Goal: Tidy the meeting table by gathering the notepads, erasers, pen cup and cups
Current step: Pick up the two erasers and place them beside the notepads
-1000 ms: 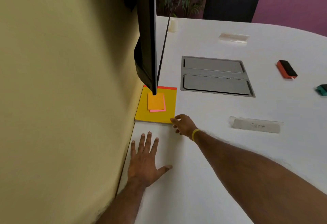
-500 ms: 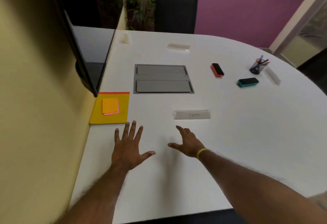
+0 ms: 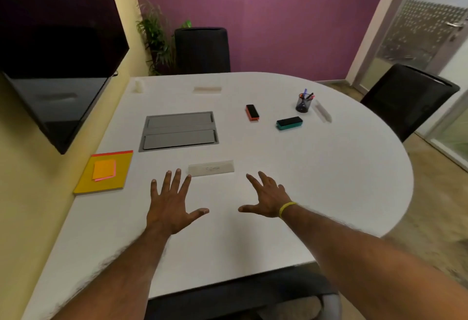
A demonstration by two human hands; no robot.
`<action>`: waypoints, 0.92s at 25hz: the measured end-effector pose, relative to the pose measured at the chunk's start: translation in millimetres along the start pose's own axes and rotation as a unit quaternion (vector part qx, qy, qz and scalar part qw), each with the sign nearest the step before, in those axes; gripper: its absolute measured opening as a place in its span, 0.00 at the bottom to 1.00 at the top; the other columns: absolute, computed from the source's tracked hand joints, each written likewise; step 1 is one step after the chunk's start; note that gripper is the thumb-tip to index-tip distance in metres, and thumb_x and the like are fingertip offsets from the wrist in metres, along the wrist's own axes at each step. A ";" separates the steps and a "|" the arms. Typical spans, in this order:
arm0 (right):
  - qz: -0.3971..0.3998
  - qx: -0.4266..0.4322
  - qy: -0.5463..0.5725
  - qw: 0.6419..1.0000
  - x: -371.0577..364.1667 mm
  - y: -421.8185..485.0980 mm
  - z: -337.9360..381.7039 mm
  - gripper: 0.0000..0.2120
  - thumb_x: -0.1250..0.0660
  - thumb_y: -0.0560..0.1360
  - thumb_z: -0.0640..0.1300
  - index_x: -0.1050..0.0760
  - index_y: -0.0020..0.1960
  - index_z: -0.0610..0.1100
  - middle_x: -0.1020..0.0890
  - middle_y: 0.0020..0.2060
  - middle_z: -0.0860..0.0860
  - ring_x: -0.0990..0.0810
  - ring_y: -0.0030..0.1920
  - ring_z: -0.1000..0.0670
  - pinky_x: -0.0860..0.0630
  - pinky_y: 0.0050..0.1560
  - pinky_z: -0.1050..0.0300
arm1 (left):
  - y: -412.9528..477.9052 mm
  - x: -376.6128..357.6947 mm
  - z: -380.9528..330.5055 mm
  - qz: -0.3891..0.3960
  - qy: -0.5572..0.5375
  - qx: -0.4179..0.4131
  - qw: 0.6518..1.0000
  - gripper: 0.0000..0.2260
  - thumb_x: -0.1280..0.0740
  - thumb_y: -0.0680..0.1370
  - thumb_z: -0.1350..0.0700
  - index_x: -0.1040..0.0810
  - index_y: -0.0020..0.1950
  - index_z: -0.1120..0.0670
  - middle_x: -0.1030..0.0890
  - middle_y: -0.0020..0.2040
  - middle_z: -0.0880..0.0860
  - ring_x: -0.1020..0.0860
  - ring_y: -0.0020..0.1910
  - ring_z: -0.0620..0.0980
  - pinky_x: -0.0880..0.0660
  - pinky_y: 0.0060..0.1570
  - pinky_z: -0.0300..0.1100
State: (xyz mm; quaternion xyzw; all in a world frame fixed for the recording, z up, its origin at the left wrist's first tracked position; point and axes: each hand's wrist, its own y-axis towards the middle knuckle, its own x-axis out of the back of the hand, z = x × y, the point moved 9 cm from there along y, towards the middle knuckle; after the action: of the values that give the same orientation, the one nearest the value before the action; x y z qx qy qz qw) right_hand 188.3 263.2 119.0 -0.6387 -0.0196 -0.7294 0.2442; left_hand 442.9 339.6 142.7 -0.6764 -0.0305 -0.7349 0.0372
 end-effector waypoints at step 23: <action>-0.005 -0.156 0.018 0.988 -1.2 -73.8 -311.0 0.53 0.42 0.66 0.79 0.63 0.79 0.58 0.61 0.80 0.46 0.57 0.79 0.40 0.55 0.74 0.31 | 95.6 -10.6 -298.0 0.024 -0.009 -0.160 0.987 0.52 0.64 0.63 0.18 0.58 0.80 0.47 0.58 0.81 0.53 0.60 0.80 0.54 0.61 0.74 0.62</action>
State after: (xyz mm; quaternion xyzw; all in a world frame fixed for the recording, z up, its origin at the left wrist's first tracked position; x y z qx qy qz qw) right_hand -126.5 222.6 81.8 -0.6558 0.0955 -0.7360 0.1385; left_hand 157.4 216.2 106.9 -0.6809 0.1037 -0.7230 -0.0542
